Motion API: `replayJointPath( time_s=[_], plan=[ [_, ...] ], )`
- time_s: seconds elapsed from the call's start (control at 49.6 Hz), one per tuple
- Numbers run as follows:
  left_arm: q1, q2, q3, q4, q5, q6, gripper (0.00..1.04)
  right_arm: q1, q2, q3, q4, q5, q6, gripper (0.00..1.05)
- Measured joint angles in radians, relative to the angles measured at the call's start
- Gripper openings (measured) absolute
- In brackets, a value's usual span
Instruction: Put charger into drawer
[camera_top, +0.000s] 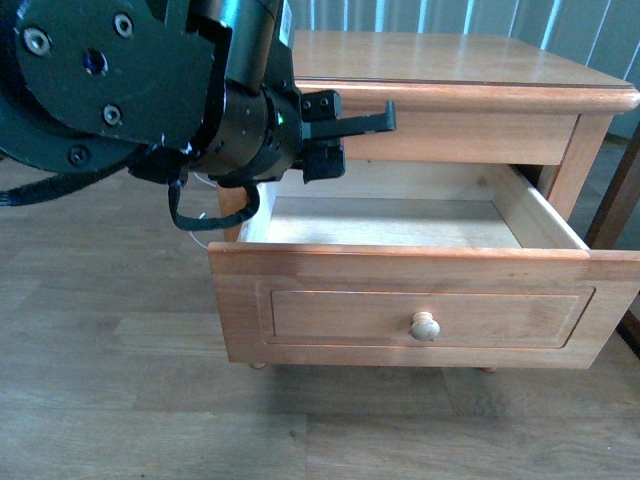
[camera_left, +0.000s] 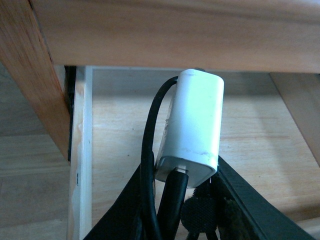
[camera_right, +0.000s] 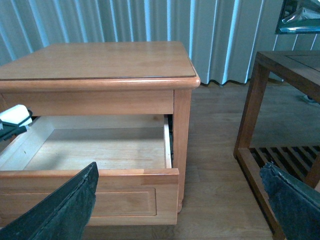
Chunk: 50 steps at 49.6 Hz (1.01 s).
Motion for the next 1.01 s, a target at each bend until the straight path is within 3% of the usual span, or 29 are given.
replayJointPath(
  time_s=[0.524, 1.008],
  plan=[
    [-0.034, 0.283, 0.268, -0.102, -0.048, -0.078, 0.28, 0.0, 0.0, 0.0, 0.0, 0.0, 0.0, 0.97],
    [-0.032, 0.278, 0.267, -0.08, -0.09, -0.096, 0.99, 0.0, 0.0, 0.0, 0.0, 0.0, 0.0, 0.97]
  ],
)
